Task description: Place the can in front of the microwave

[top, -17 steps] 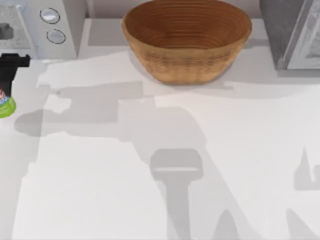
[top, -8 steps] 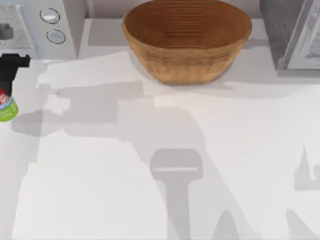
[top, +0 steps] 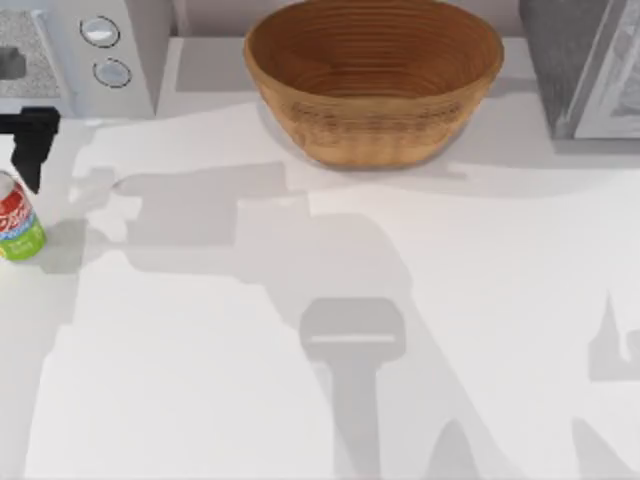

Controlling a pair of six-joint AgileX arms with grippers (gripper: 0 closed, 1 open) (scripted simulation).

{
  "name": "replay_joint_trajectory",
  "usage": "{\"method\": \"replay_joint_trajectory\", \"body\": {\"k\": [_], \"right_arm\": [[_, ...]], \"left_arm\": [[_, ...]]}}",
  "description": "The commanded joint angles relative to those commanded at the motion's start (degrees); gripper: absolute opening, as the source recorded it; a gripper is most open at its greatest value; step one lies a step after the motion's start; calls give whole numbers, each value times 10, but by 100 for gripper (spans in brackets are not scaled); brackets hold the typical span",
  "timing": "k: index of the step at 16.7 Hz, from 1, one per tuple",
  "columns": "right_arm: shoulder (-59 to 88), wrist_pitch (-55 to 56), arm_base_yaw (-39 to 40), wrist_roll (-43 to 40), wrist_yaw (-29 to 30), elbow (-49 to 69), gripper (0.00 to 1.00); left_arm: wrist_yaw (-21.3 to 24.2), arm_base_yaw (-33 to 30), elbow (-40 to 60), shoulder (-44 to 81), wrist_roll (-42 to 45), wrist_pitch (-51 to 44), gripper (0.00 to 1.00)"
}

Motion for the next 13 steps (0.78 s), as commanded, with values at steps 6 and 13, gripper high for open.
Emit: {"method": "replay_joint_trajectory", "body": {"k": [6, 13], "right_arm": [[0, 0, 0, 0, 0, 0, 100], [0, 0, 0, 0, 0, 0, 100]], "left_arm": [[0, -1, 2, 0, 0, -2, 100], [0, -1, 90, 0, -1, -91, 100]]}}
